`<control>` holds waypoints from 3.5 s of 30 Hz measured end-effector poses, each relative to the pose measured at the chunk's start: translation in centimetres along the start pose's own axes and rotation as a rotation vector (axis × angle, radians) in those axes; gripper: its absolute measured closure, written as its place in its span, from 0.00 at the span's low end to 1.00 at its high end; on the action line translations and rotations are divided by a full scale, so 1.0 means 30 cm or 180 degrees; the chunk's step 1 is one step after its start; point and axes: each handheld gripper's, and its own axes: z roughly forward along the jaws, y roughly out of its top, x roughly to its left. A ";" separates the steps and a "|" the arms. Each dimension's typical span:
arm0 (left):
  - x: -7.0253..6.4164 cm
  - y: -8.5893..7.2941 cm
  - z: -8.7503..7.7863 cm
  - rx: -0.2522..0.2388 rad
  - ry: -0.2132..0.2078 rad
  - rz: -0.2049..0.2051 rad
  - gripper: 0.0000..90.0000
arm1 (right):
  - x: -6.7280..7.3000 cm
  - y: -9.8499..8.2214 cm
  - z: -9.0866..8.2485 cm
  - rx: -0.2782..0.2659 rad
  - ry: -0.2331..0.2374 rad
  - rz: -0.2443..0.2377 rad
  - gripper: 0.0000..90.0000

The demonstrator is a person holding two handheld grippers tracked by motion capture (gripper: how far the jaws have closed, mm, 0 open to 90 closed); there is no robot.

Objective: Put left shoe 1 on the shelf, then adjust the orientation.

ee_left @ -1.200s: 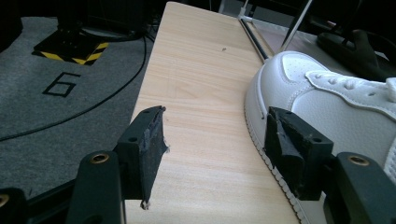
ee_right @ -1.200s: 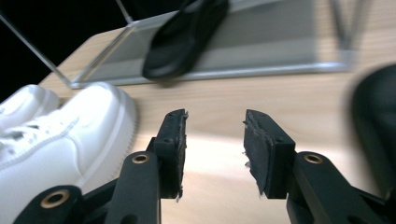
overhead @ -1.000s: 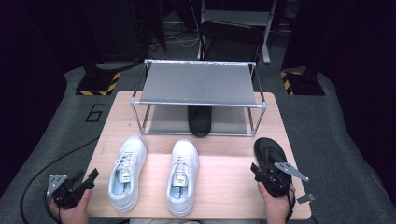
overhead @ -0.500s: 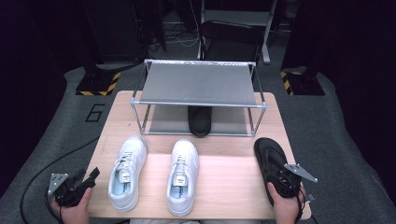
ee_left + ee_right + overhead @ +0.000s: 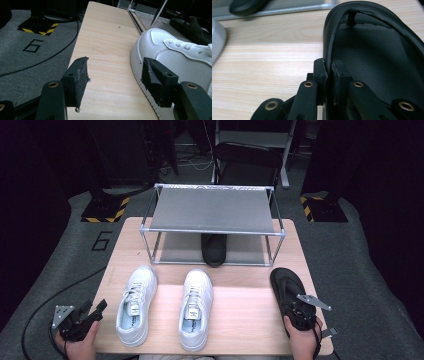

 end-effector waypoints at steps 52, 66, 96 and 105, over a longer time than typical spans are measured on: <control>0.002 -0.001 0.008 0.0048 0.0005 -0.0010 0.42 | -0.037 -0.019 0.037 -0.0089 0.0593 0.0292 0.71; 0.000 -0.001 0.010 0.0051 0.0032 -0.0005 0.42 | 0.021 -0.024 0.048 -0.0058 0.0648 0.0138 0.75; -0.002 0.000 0.008 0.0024 0.0012 -0.0009 0.42 | -0.002 -0.049 0.094 0.0330 0.0935 0.0305 0.53; -0.001 0.002 0.006 0.0040 0.0008 0.0001 0.42 | -0.016 -0.048 0.094 0.0371 0.1007 0.0389 0.58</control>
